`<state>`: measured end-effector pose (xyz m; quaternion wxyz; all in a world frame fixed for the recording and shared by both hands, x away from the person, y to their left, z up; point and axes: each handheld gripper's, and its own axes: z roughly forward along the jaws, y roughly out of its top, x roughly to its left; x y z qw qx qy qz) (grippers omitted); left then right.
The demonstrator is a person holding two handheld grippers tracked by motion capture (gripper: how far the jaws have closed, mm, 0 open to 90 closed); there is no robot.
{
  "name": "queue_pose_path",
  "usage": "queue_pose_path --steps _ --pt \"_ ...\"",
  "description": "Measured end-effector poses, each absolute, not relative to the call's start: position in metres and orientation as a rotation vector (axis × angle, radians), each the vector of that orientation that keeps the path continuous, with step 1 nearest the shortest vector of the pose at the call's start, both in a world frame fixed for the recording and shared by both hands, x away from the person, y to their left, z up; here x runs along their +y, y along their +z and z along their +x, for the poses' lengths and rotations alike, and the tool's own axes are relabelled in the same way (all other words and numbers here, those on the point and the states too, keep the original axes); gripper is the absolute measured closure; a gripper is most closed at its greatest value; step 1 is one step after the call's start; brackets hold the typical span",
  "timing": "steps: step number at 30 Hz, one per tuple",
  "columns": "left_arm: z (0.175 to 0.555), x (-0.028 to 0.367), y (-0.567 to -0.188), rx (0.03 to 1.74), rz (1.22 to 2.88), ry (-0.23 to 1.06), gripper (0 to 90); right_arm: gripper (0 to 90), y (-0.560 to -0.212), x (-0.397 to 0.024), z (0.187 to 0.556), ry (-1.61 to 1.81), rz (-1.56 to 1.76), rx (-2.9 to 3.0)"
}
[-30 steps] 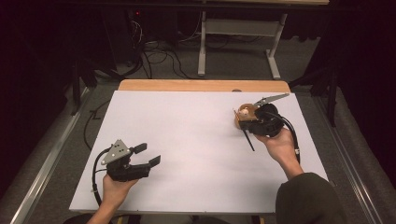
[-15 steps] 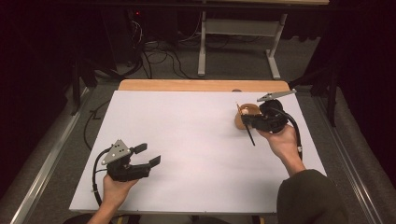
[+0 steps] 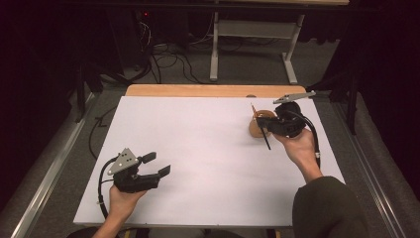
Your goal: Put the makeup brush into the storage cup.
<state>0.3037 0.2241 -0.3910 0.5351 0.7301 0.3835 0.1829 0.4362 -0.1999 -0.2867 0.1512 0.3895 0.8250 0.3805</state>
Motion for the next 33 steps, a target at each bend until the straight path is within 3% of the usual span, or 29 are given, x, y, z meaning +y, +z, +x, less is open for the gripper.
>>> queue_pose_path --steps 33 --pt "0.303 0.225 -0.391 0.914 1.735 0.441 27.6 84.7 -0.272 -0.199 0.465 1.102 1.162 2.219"
